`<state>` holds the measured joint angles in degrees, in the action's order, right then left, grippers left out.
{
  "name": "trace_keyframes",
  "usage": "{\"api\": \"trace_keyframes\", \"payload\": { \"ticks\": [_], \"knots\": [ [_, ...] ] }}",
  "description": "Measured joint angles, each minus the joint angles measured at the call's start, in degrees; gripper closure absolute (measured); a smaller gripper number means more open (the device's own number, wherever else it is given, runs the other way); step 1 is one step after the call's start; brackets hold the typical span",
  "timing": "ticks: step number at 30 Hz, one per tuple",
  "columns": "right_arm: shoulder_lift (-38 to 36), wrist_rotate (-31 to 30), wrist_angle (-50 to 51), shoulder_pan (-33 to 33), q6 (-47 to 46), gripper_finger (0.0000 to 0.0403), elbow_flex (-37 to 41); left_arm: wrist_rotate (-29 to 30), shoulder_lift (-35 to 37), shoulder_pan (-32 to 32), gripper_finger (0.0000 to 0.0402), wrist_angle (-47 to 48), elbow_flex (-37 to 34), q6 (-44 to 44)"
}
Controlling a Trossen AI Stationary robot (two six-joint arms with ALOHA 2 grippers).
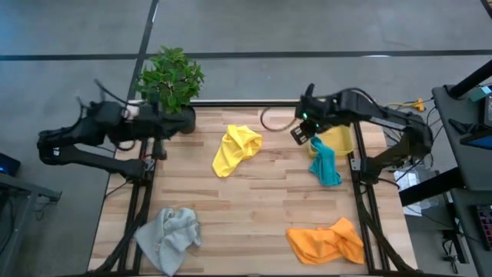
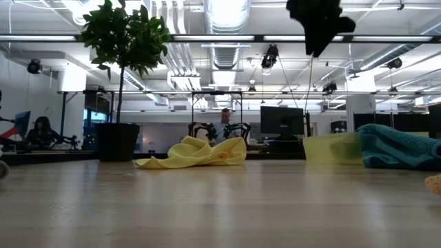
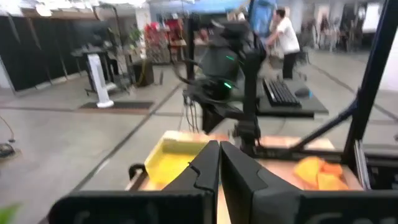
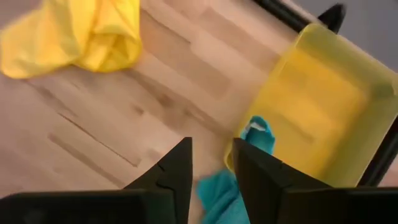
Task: Fold microfiber towels
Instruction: Fold the blue microfiber towel
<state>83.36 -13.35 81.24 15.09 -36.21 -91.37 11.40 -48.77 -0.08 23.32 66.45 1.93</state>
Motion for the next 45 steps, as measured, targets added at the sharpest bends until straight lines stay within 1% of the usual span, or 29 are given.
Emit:
{"api": "trace_keyframes", "payload": {
  "ticks": [4,7,9,14,17,20,25,30,35,41,45],
  "knots": [
    [2.2,1.0,1.5,7.1,10.6,0.0283,0.0,-2.9,-3.2,0.0,0.0402,-0.2,0.4,0.0],
    [3.2,2.8,3.4,11.9,20.1,0.0276,0.0,-4.4,-5.7,0.0,0.0402,0.7,0.6,0.2],
    [3.6,4.4,4.0,14.5,26.1,0.0272,0.2,-4.9,-6.0,0.0,0.0402,-0.4,1.3,0.2],
    [4.4,5.0,3.9,17.8,39.0,0.0268,1.0,-5.3,-6.9,0.0,0.0402,0.0,1.8,0.2],
    [4.8,5.0,3.9,18.8,43.3,0.0269,2.1,-5.4,-6.7,0.0,0.0402,0.1,1.9,0.3],
    [4.6,5.5,3.8,19.5,44.7,0.0268,3.8,-5.4,-5.5,0.0,0.0402,-0.4,2.0,0.3],
    [3.6,10.4,2.9,20.9,46.6,0.0270,9.7,-5.3,-4.9,0.0,0.0402,-0.4,2.0,0.3],
    [3.6,10.6,-4.1,21.4,46.8,0.0268,17.6,-5.1,-4.6,0.1,0.0402,-0.7,1.9,0.3],
    [3.6,10.5,-11.7,21.5,46.5,0.0274,24.9,-5.1,-5.2,0.1,0.0402,-0.8,1.9,0.3],
    [3.6,10.3,-14.6,23.6,44.4,0.0277,30.5,-5.0,-5.6,0.1,0.0402,-2.1,1.8,0.3],
    [3.5,10.4,-16.6,24.9,41.8,0.0259,32.7,-5.0,-6.1,0.1,0.0402,-2.1,1.9,0.3]
  ]
}}
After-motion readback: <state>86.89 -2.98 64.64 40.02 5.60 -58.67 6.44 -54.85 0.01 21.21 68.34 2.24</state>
